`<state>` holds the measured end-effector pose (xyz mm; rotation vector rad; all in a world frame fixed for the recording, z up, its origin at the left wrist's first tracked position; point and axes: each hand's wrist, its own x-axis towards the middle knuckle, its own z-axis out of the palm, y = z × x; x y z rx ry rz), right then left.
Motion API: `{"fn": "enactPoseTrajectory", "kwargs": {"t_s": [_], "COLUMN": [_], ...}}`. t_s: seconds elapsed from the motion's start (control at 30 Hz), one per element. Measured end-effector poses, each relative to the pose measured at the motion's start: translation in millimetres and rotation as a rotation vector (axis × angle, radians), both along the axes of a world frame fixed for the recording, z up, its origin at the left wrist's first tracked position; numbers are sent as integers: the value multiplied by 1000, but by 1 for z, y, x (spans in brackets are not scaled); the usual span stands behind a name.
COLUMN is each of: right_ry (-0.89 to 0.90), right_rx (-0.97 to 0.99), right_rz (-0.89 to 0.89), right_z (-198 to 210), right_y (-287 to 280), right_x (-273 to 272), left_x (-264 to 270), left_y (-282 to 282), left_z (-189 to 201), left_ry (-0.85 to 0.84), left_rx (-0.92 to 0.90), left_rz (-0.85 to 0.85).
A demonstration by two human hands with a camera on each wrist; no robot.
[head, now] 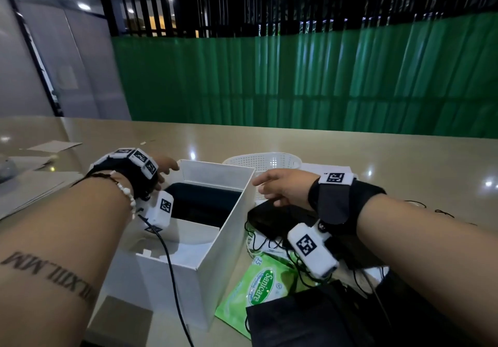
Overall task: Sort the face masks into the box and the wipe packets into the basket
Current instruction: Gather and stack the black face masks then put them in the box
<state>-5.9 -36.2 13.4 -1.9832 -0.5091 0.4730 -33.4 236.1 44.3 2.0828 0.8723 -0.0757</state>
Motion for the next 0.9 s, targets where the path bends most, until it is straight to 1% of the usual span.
{"fn": "enactPoseTrajectory", "kwargs": {"t_s": [0.17,0.33,0.4,0.47,0.57,0.67,0.77,0.9], "right_ry": [-41,5,1,-9,18,82,109,72], "right_rx": [-42,34,37,-3,-53,-48,-16,-153], "right_rz": [-22,-87,-110,-130,-165,-226,-287,-312], "right_z": [5,11,13,12,6,-7,-23,-44], "right_y": [-37,-81,-102,-124,-158,-189,-215,-242], "right_x": [0,-5,-7,-10,-18,-26,-32,-37], "left_x": [-5,-6,-6,-8,-15,-21,-25,-30], "left_y": [-27,-74,-98,-125,-167,-200,-222,-235], "left_z": [28,65,71,70,63,47,18,-33], "left_ry": [-158,-339,-365,-350,-299,-268,-191,-1], "left_rx": [-51,-43,-62,-73,-74,-74,-64,16], "left_rz": [-105,-212,-284,-375,-519,-628,-706,-851]}}
